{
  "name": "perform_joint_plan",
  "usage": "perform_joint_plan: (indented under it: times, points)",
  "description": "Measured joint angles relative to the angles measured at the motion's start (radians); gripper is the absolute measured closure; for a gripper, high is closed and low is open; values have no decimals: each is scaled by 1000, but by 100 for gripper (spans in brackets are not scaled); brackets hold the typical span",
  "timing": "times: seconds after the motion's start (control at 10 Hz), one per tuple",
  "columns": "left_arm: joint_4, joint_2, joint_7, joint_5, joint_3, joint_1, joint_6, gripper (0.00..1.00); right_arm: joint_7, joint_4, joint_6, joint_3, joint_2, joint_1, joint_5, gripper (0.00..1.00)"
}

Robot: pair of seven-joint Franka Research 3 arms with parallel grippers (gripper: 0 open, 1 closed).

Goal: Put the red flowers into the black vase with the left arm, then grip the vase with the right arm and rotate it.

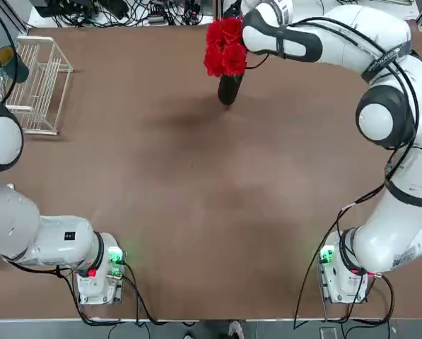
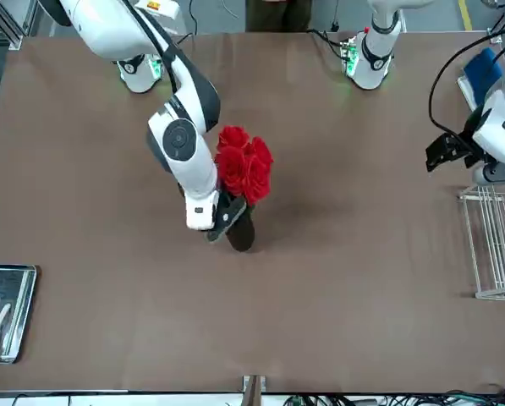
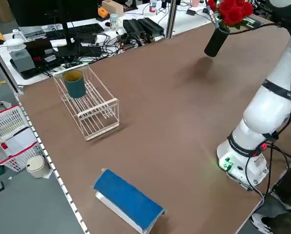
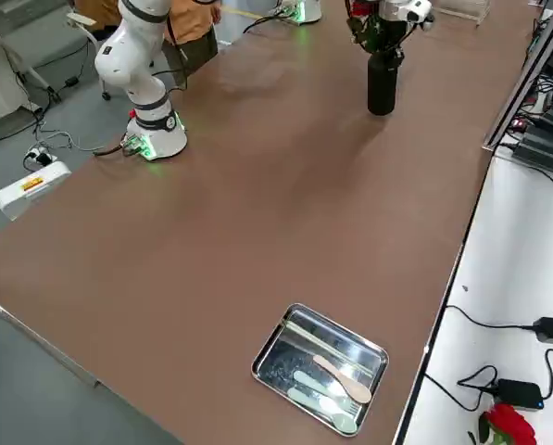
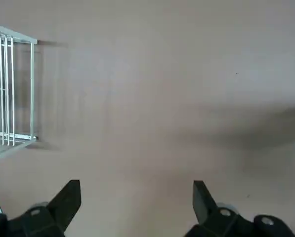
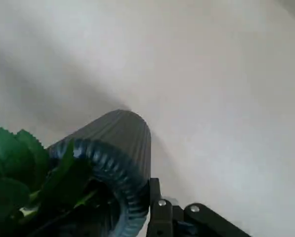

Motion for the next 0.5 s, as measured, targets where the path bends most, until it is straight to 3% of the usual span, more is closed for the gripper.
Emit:
perform_joint_plan:
  times: [0.5]
  points:
    - [10,0,0,0,-1,2,0,0,-426,34,0,-2,33,47,-75,73]
